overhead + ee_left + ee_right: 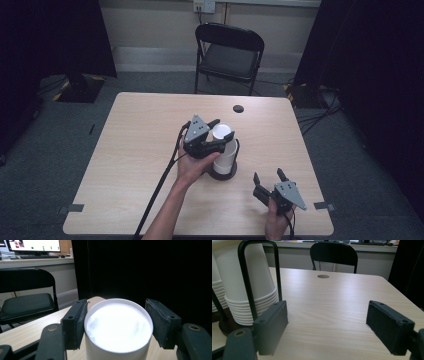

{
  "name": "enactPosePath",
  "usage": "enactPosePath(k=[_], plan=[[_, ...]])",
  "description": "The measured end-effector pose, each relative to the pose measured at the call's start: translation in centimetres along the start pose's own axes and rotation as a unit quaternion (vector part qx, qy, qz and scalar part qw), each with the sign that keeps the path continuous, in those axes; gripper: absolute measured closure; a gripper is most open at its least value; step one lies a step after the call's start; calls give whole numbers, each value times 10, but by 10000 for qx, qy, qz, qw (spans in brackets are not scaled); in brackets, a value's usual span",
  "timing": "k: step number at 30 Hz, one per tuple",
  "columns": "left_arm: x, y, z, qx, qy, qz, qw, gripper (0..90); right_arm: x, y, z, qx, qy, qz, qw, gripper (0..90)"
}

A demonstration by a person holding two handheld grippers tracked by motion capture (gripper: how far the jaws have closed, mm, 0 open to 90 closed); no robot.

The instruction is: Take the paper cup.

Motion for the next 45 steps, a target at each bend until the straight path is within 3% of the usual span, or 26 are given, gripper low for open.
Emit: enactPosePath(k=[9,12,18,22,30,32,40,45], plan=[[-3,-9,-8,-155,36,-40,9999,361,0,0,0,-1,6,3,10000,168],[-7,-17,-13,-323,-51,17,9995,361,0,0,0,-8,6,11,10000,168],[-7,-23,-12,-389,-184,103,9990,361,0,0,0,-15,4,15,10000,168],[-9,-29,-11,-341,-153,190,9991,361,0,0,0,-16,-1,13,10000,168],[-14,-41,-10,-395,-287,364,9981,362,-1,0,0,-21,8,4,10000,166],[-17,-45,-10,-355,-260,326,9985,362,0,0,0,-16,3,16,10000,166],[-18,-60,-3,-322,-479,421,9974,362,0,-1,0,-1,2,-86,10000,166],[-21,-66,2,-299,-512,352,9976,363,1,0,-1,84,-73,-114,9999,164]])
Point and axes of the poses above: each handheld gripper's, and its own axes: y roughly forward along the jaws, z roughly out of its underside, x roughly to its left, the point moved 1 cm from there along y, roughly forward along the jaws, and after that the axes turned 12 degrees about z, right-handed, at the moved point
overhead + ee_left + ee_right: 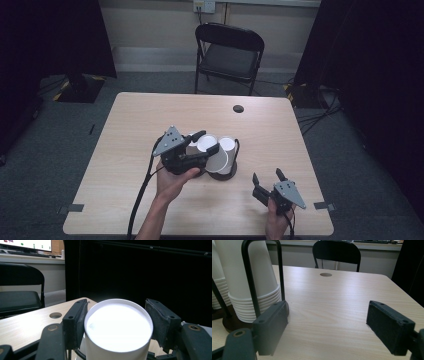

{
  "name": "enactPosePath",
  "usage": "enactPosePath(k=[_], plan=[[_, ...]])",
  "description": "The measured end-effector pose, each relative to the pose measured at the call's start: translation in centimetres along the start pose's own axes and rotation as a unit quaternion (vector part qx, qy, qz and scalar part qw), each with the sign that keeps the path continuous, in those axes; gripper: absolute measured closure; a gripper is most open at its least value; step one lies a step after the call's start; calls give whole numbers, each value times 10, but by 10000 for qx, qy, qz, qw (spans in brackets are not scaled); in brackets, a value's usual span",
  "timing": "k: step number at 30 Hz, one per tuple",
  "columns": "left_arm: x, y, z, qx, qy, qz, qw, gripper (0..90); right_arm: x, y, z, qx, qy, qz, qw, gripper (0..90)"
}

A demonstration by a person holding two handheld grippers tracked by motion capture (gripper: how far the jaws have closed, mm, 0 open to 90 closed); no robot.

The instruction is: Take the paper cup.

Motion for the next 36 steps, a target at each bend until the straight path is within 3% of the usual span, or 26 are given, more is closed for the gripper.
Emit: enactPosePath(k=[5,6,11,12,16,18,19,21,22,23,27,30,31,33,34,35,36], plan=[[-2,-7,7,-125,-233,39,9996,363,6,1,-1,38,-256,86,9996,169],[-2,-10,10,-158,-315,25,9994,363,5,0,-1,22,-156,-192,9997,170],[-1,-13,18,-183,-533,35,9984,363,5,-2,0,-60,-47,-441,9990,205],[0,-14,21,-192,-595,26,9980,363,7,-3,0,-39,-23,-578,9983,213],[1,-19,30,-350,-915,100,9951,363,16,-7,-1,-22,-69,-918,9957,255],[1,-21,34,-353,-981,85,9945,363,25,-11,-2,-8,-143,-1224,9924,305],[0,-23,38,-421,-1072,125,9933,363,35,-15,-2,-16,-184,-1569,9874,340],[0,-23,40,-405,-1142,110,9926,363,45,-19,-2,-50,-183,-1926,9811,379],[0,-23,43,-356,-1176,63,9924,363,45,-19,-2,-50,-183,-1926,9811,379],[0,-23,46,-373,-1243,61,9915,363,52,-21,-2,-115,-147,-2181,9757,399],[0,-25,57,-422,-1508,177,9875,363,59,-25,-3,-220,-162,-2375,9710,439],[1,-28,63,-479,-1711,264,9837,363,61,-27,-5,-360,-1,-2636,9640,474],[0,-29,65,-512,-1829,325,9813,363,62,-28,-6,-498,37,-2770,9596,478],[0,-31,66,-504,-1846,349,9809,363,63,-28,-6,-548,46,-2791,9587,490],[-1,-32,67,-523,-1858,393,9804,363,64,-28,-6,-583,52,-2859,9565,508],[-2,-35,69,-605,-1910,531,9783,363,67,-29,-7,-712,62,-2979,9519,532],[-2,-35,69,-605,-1910,531,9783,363,67,-29,-7,-712,62,-2979,9519,532]])
Point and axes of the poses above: each handheld gripper's, and its own axes: y roughly forward along the jaws, z roughly out of its underside, x roughly to its left, the point moved 1 cm from there along y, roughly forward along the jaws, and after that the axes turned 12 degrees about z, right-handed, at the moved point
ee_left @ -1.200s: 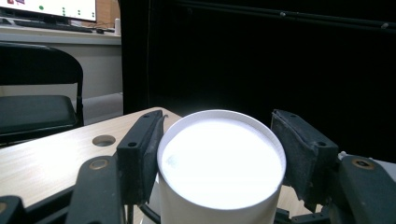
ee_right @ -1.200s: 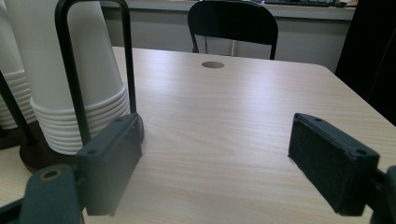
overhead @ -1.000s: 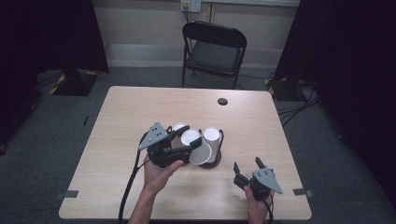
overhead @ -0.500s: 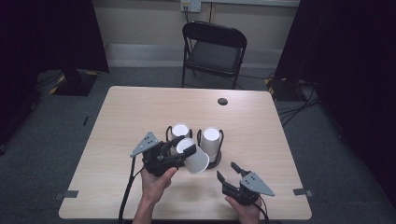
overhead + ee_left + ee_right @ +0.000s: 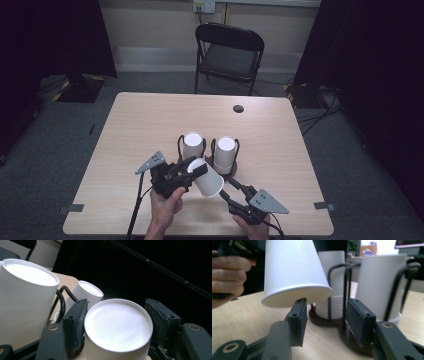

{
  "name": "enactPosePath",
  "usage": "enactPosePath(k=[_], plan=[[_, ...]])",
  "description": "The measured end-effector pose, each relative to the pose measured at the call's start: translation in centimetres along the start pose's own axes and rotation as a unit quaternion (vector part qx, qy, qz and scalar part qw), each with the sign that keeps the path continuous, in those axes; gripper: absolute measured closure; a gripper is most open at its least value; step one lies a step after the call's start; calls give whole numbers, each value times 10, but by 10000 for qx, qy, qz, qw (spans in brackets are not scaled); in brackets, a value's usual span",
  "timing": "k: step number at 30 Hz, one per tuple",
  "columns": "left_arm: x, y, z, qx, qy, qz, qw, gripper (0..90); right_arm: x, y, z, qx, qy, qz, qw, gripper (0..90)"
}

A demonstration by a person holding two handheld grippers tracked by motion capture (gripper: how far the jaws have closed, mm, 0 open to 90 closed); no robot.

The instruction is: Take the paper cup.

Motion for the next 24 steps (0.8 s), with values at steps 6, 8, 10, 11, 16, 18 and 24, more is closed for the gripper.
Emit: enactPosePath(k=[6,8,10,11,16,18,24], plan=[[-4,-6,0,-123,-148,178,9997,363,6,4,-2,-306,-204,-332,9988,588],[-5,-6,1,-151,-186,192,9995,363,7,5,-4,-393,-234,-376,9982,605],[-6,-5,2,-140,-258,170,9994,363,8,6,-5,-425,-239,-371,9981,616],[-6,-4,3,-122,-241,170,9995,363,8,7,-6,-468,-278,-375,9978,616],[-7,-1,4,-148,-310,165,9993,363,6,11,-8,-625,-419,-392,9964,657],[-8,1,4,-151,-360,223,9990,363,6,12,-8,-669,-423,-404,9960,675],[-6,3,7,-152,-504,473,9975,362,7,18,-10,-657,-525,-470,9953,690]])
Point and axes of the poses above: each handheld gripper's, and its own axes: y roughly forward along the jaws, z roughly out of its underside, x roughly to its left, the point moved 1 cm from there along y, roughly forward along the jaws, and after that the axes turned 12 degrees about z, right-handed, at the moved point
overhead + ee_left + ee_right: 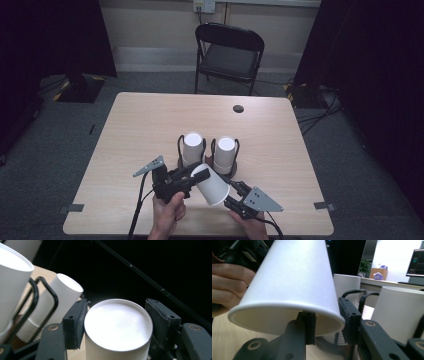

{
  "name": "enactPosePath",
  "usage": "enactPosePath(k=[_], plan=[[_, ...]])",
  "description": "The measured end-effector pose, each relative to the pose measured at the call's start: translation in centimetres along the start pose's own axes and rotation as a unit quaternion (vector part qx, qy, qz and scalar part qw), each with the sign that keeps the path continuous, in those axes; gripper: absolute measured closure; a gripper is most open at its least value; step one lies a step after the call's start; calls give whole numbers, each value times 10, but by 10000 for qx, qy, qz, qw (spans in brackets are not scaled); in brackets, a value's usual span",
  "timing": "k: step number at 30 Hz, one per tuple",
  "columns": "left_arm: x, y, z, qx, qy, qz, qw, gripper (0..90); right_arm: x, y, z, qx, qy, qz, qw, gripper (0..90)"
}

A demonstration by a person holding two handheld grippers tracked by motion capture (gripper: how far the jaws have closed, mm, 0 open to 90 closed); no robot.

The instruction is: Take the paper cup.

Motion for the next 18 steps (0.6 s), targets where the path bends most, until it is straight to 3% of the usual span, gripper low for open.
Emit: enactPosePath(k=[7,12,14,18], plan=[[1,4,3,80,-45,10,10000,362,-1,5,-2,-66,-20,0,10000,727],[5,2,3,-14,-157,67,9999,359,0,5,-4,-57,-26,-12,10000,790],[6,2,4,-55,-119,142,9998,355,0,5,-5,-33,-62,-34,10000,801],[4,3,3,109,96,12,9999,341,-1,5,-6,-18,-49,-73,10000,816]])
Point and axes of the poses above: each handheld gripper's, and its own axes: y roughly forward along the jaws, z roughly out of its underside, x roughly to its left, the point moved 1 cm from there along y, roughly forward along the jaws, and after that the axes turned 12 degrees about z, right-handed, at the moved point
